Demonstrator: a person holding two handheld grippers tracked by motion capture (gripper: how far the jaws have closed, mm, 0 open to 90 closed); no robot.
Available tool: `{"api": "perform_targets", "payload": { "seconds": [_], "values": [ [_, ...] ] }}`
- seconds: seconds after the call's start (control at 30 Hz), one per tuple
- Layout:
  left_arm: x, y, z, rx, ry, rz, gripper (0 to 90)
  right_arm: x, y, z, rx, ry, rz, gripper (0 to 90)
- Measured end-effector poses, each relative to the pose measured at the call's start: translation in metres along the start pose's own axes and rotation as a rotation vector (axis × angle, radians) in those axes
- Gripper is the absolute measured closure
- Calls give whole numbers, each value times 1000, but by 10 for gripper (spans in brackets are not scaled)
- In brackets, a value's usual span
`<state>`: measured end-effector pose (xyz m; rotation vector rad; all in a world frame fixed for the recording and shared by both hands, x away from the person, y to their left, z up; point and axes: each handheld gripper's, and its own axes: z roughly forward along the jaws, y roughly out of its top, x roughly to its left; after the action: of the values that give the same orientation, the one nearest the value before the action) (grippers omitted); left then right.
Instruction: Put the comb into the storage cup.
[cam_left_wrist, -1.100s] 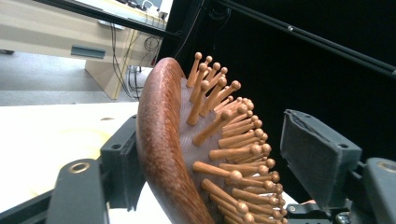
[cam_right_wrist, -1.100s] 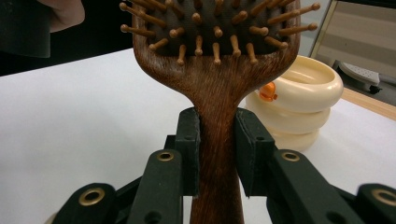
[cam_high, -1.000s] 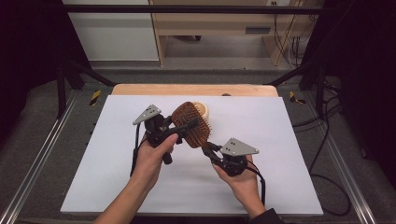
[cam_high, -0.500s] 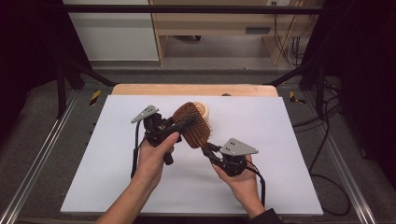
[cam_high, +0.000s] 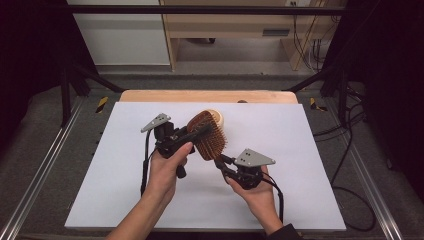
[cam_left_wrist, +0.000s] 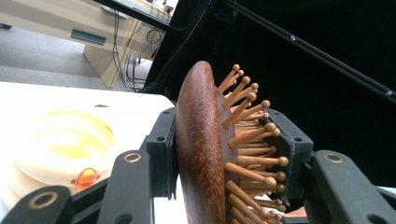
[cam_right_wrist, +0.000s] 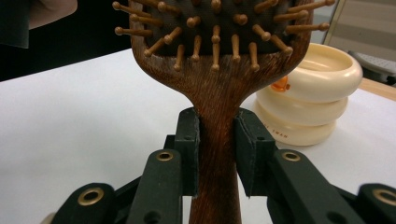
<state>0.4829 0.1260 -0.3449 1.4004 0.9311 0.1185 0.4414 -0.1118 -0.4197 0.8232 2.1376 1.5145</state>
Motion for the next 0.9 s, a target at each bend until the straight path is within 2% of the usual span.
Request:
{"api": "perform_targets", "payload": {
  "seconds": [0.27,0.33,0.43,0.47,0.57,0.67,0.7,0.8,0.9],
  "values": [
    [0,0,0,-3,-5,-1,516,0,0,1,1,14,12,707],
    [0,0,0,-3,3,13,516,0,0,1,-2,15,21,617],
    [2,2,-2,-15,2,7,515,0,-1,3,22,1,25,470],
    [2,3,-2,-19,3,9,515,0,-1,3,22,1,25,470],
    [1,8,-4,-27,26,40,514,-1,0,2,26,-11,39,397],
    [0,13,-7,-36,38,67,514,-1,1,0,25,-24,53,278],
    [0,14,-8,-37,41,78,514,-1,0,-1,36,-40,61,227],
    [-3,18,-9,-43,54,120,514,-2,-2,-2,56,-43,90,112],
    [-5,20,-11,-51,64,136,514,-6,-5,-5,66,-109,108,106]
  ]
}}
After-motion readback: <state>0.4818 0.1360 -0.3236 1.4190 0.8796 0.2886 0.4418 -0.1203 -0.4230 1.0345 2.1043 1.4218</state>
